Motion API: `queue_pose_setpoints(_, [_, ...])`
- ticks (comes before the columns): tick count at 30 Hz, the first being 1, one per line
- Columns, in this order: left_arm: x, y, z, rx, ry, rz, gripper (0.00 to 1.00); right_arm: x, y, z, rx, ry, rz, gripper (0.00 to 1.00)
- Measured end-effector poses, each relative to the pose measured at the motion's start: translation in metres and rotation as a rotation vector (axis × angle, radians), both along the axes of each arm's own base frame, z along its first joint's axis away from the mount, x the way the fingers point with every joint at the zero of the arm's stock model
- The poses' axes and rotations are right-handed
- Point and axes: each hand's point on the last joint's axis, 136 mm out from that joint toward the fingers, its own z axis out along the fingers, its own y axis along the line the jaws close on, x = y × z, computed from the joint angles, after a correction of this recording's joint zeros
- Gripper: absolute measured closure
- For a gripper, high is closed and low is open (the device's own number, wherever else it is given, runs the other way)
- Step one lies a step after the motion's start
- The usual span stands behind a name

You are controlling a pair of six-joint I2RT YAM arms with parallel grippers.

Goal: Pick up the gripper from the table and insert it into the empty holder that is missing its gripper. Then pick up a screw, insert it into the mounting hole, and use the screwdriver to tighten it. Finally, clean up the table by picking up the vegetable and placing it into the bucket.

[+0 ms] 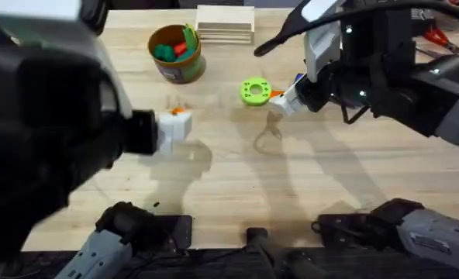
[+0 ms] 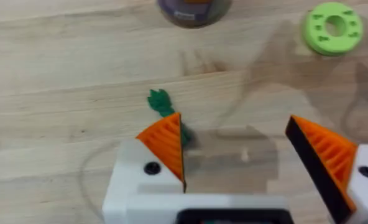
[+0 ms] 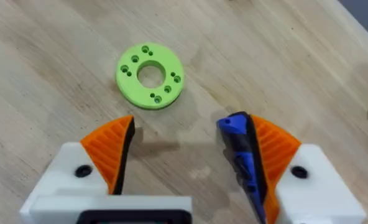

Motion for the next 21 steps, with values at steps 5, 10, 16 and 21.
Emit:
queue_pose_setpoints(5, [0.016,0.000,-0.014,0.027,0.068,0.037,0.014,0.000,0.001,0.000,0.000,0.000,0.001,0.012])
queue_pose_setpoints(10, [0.018,0.003,-0.030,0.012,0.148,0.105,0.015,0.000,0.000,0.000,0.000,0.000,0.001,0.012])
queue_pose_setpoints(16, [0.029,0.025,-0.058,-0.059,0.268,0.363,0.015,0.000,0.001,0.000,0.000,0.000,0.002,0.013])
queue_pose_setpoints(21, [0.034,0.039,-0.094,-0.060,0.406,0.514,0.015,0.000,0.000,0.000,0.000,0.000,0.002,0.012])
